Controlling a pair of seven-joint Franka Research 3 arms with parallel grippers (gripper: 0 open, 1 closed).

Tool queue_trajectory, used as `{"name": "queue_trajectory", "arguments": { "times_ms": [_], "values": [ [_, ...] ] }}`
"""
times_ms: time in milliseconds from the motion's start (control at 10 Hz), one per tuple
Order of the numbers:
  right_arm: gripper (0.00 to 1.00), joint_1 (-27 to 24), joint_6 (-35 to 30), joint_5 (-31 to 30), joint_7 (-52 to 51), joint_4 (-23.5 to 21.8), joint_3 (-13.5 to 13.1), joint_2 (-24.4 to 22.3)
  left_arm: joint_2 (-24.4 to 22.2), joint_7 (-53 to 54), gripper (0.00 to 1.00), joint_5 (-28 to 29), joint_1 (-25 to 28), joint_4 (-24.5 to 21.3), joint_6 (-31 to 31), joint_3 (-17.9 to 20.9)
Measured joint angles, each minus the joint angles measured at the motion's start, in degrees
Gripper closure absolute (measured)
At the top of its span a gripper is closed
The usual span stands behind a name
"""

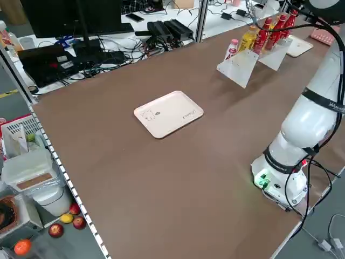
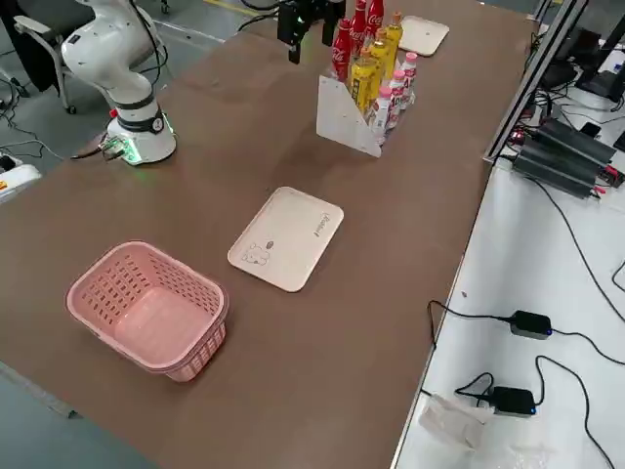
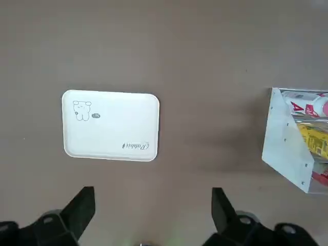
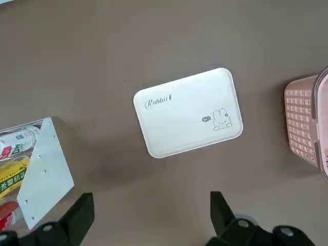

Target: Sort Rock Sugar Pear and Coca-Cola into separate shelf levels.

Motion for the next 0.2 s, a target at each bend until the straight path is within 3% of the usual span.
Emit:
{"name": "queue_trajectory", "arguments": {
  "times_ms": [200],
  "values": [
    [0.00, 0.0, 0.0, 0.0, 0.0, -0.4, 0.1, 0.0, 0.0, 0.0, 0.00, 0.0, -0.1, -0.2, 0.3, 0.0]
  ]
}}
